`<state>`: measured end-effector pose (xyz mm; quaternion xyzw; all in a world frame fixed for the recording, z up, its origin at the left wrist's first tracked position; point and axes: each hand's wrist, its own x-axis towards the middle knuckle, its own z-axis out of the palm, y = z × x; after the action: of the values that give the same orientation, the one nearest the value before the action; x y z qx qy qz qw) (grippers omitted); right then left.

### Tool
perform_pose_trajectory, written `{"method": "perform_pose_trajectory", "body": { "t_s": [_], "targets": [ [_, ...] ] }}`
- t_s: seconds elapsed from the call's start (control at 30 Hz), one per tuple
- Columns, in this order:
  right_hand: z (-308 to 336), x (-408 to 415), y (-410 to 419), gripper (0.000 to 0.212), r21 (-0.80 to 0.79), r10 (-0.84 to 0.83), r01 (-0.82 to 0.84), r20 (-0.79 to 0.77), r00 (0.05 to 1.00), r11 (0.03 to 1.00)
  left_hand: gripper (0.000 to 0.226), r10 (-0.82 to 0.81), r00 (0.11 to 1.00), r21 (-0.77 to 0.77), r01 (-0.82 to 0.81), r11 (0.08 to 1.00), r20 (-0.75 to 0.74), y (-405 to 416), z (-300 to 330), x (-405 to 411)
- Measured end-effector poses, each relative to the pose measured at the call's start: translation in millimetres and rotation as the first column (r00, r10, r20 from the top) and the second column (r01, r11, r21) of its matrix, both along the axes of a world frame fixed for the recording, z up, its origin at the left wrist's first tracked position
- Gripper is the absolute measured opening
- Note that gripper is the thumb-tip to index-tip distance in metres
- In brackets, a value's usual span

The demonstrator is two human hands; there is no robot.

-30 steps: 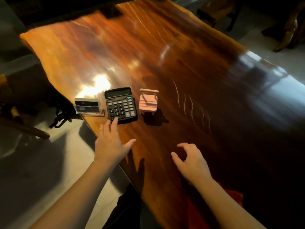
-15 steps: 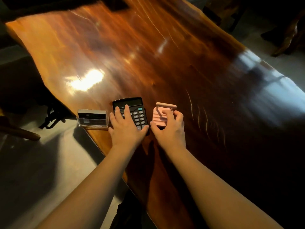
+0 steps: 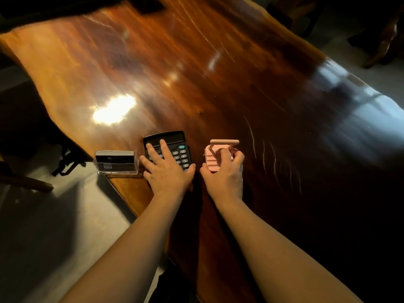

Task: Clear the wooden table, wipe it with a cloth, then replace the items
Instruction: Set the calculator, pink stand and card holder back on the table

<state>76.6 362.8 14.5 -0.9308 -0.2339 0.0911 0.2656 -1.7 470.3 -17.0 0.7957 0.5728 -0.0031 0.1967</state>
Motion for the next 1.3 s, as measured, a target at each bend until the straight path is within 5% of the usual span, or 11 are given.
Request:
{"method": "perform_pose_trajectory", "body": {
  "t_s": [0.33,0.63,1.3],
  "targets": [
    [23,19,-113,0.053,0.087,-0.166,0.171,-0.055,0.985,0.981,0.124,0.045,0.998,-0.005,-0.045,0.999,-0.036,-5,14,20],
    [33,34,-235,0.056,0.17,-0.398,0.407,-0.089,0.913,0.897,0.117,-0.253,0.957,0.012,0.254,0.967,0.14,-123,38,67],
    [15,44,-498,0.056,0.204,-0.783,0.772,-0.039,0.621,0.602,0.121,-0.814,0.573,0.01,0.817,0.576,0.091,-433,47,160]
  ]
}}
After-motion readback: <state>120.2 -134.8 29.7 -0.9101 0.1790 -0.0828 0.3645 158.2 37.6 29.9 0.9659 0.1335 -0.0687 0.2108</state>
